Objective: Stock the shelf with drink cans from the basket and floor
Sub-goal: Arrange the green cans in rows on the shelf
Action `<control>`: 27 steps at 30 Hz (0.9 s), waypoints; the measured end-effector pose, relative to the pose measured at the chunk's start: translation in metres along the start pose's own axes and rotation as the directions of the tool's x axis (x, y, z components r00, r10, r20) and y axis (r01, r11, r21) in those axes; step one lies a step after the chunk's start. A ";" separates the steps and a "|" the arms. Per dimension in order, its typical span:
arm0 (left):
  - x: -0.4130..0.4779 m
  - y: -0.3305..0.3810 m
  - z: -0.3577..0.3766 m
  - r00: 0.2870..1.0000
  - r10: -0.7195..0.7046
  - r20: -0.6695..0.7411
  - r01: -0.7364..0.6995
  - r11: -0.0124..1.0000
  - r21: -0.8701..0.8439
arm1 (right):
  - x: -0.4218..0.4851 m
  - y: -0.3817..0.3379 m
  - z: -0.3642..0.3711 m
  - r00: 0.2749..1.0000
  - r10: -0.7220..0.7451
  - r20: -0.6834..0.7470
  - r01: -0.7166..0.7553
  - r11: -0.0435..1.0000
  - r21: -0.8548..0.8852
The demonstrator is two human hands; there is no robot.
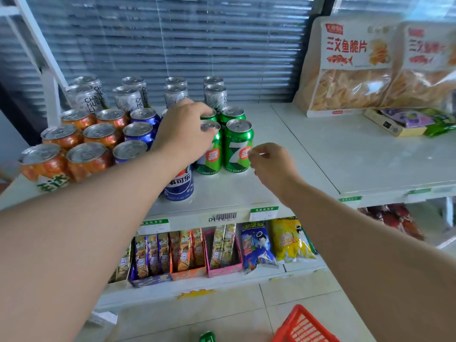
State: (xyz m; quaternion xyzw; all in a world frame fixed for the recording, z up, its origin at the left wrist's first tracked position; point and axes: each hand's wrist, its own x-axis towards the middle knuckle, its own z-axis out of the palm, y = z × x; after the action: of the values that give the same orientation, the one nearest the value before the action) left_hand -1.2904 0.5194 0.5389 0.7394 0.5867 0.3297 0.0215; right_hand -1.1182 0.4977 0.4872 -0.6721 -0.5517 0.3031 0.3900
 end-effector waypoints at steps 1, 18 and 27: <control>-0.008 0.001 -0.003 0.998 -0.013 -0.069 0.008 0.998 -0.066 | -0.010 -0.003 -0.001 1.000 -0.019 -0.014 0.019 1.000 0.009; -0.251 -0.075 -0.049 0.940 -0.327 0.095 0.337 0.850 -0.405 | -0.220 0.004 0.070 0.984 0.177 -0.019 -0.173 0.976 0.131; -0.393 -0.154 0.043 0.742 -0.542 0.395 0.653 0.718 -0.242 | -0.285 0.136 0.158 0.925 0.332 0.186 -0.349 0.935 0.062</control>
State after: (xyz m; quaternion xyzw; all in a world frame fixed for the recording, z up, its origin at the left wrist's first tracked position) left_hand -1.4368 0.2361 0.2597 0.5299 0.7135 0.2928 0.3527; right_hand -1.2417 0.2367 0.2830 -0.7098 -0.4432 0.4490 0.3134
